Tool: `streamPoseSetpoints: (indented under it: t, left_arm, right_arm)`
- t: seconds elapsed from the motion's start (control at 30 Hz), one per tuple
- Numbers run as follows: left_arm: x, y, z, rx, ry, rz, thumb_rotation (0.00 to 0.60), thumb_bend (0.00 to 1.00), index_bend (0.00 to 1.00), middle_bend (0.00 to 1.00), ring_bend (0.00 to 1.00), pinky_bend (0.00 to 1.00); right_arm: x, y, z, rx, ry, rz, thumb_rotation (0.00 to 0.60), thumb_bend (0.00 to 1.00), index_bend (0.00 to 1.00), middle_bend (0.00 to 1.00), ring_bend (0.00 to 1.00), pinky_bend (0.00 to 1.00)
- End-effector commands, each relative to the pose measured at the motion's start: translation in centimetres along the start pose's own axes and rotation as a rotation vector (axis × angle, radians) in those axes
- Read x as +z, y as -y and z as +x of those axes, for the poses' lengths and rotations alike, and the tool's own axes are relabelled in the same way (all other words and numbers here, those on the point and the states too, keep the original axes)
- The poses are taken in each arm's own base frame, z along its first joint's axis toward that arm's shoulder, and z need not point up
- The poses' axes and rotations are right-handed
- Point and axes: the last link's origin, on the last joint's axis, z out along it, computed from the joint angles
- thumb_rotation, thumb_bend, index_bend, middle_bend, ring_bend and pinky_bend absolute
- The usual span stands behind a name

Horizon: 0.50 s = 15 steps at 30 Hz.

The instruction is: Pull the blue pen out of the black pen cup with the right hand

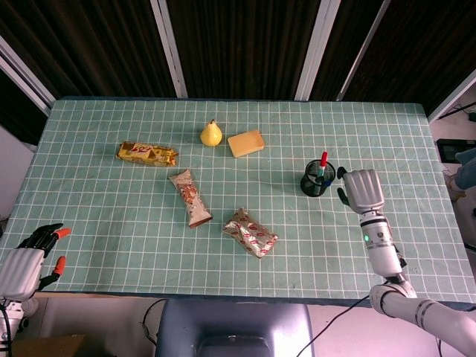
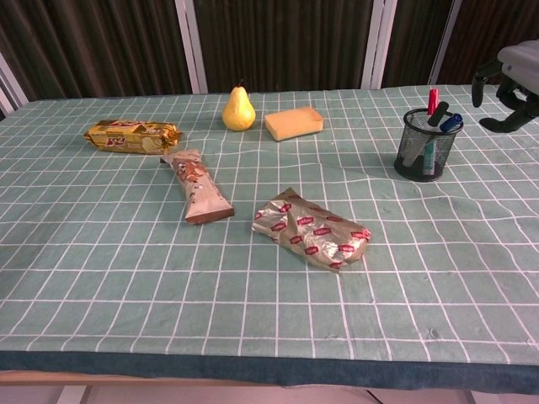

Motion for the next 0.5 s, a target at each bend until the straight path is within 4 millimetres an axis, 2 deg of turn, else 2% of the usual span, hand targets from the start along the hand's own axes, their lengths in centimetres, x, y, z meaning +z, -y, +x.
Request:
streamPoseSetpoints:
  t: [0.03,0.5]
  left_arm:
    - [0.02,0.0,-0.01,0.0,0.001,0.0,0.6,0.47,0.25,0.15,0.14,0.36]
    - [-0.01,0.05,0.03,-0.003,0.002,0.001,0.6,0.47,0.25,0.15,0.14,0.36]
  right_arm:
    - [0.19,0.26,-0.23,0.01,-0.004,0.005,0.6,0.5,0.6,0.99,1.0,1.0]
    - [0.65,0.95,-1.03,0.03,-0.036,0.027,0.6,0.5,0.62,1.0,1.0,1.0]
